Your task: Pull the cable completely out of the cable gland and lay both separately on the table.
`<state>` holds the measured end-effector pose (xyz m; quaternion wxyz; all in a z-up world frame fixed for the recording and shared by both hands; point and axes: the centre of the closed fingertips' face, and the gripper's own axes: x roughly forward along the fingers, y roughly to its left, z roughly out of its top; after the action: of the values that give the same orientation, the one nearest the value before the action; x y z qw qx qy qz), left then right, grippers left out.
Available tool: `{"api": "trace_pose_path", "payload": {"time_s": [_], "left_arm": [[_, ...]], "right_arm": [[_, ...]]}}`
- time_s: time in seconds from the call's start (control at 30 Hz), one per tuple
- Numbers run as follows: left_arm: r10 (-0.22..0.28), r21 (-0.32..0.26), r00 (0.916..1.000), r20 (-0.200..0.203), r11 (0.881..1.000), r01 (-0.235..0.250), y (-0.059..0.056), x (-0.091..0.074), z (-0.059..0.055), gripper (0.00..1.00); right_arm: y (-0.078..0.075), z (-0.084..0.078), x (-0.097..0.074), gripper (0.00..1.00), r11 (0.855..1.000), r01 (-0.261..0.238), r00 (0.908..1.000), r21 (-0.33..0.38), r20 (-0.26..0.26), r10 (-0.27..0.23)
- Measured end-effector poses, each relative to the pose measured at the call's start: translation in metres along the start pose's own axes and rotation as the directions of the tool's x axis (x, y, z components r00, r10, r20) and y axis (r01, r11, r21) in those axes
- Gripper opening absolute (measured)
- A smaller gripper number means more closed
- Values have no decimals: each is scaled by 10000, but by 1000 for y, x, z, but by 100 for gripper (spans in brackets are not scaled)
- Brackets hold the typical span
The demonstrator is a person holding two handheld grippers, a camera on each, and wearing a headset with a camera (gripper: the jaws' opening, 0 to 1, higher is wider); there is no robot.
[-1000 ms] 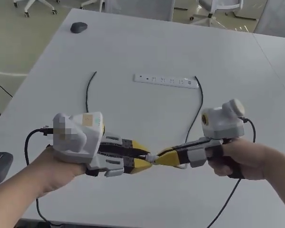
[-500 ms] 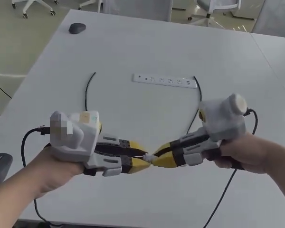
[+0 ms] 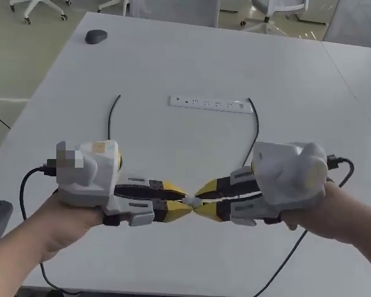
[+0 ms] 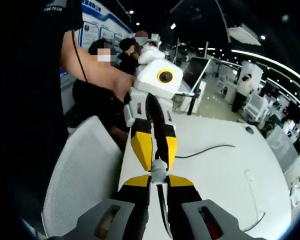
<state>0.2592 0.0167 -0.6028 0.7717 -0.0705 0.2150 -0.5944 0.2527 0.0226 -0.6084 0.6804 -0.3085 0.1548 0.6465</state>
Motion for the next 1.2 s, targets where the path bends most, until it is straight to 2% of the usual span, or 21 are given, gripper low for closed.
{"api": "trace_pose_path", "payload": {"time_s": [0.1,0.2,0.27,0.47,0.63,0.7,0.77,0.83,0.87,0.9,0.93,0.97,1.0,1.07,1.1,1.13,1.17,1.2], "left_arm": [[-32,107,10000,-84,9999,33,-1,0,-1,14],[-83,-105,10000,42,9999,83,-2,0,1,14],[-118,-286,9999,109,9995,121,-2,0,2,15],[-90,-265,10000,7,9996,90,1,2,-1,15],[-72,-194,10000,-4,9998,72,3,1,2,15],[-37,-210,10000,16,9998,38,4,1,2,15],[-41,-151,9999,101,9999,43,5,0,4,15],[-57,-164,9999,103,9998,58,5,0,5,15],[-118,-165,9999,101,9998,119,4,0,5,15],[-116,-30,9999,122,9999,117,3,0,5,15],[-92,-5,9999,104,10000,92,3,0,5,15],[-104,23,9999,89,9999,104,3,0,5,15],[-102,75,9999,98,9999,102,3,0,4,15],[-111,111,9999,106,9999,110,3,-1,4,15],[-135,142,9998,117,9998,133,3,-2,4,15],[-153,182,9998,130,9997,150,3,-2,5,15],[-173,314,9997,153,9994,168,3,-3,5,15],[-201,408,9997,162,9990,194,2,-3,6,15]], "right_arm": [[3,-1,2,7,9917,682,9971,-1090,-273,-716],[2,1,-1,7,9831,1014,9940,-1525,-261,-1066],[2,1,-1,7,9827,1040,9935,-1534,-292,-1097],[-1,-1,1,8,9810,1048,9920,-1631,-528,-1148],[-6,0,2,10,9896,980,9939,-1051,-400,-1026],[-8,3,2,15,9957,858,9961,-339,-183,-865],[-7,3,2,19,9983,488,9988,330,-47,-487],[-3,1,1,18,9885,-172,9998,1500,153,151],[-7,0,0,20,9851,-153,9997,1715,232,115],[-7,-1,-2,23,9720,-466,9984,2305,427,378],[-3,1,-3,25,9522,-890,9952,2923,642,733],[-5,1,-4,25,9203,-1202,9917,3723,878,940],[-11,1,-5,24,9183,-1204,9904,3771,1083,854],[-11,3,-9,23,8671,-1876,9793,4615,1562,1287],[-15,3,-10,22,8335,-2044,9758,5133,1740,1321],[-16,7,-13,21,7722,-2549,9639,5820,2163,1552],[-16,10,-15,21,7298,-2934,9529,6175,2501,1714],[-22,9,-15,20,6931,-3058,9489,6528,2685,1658]]}}
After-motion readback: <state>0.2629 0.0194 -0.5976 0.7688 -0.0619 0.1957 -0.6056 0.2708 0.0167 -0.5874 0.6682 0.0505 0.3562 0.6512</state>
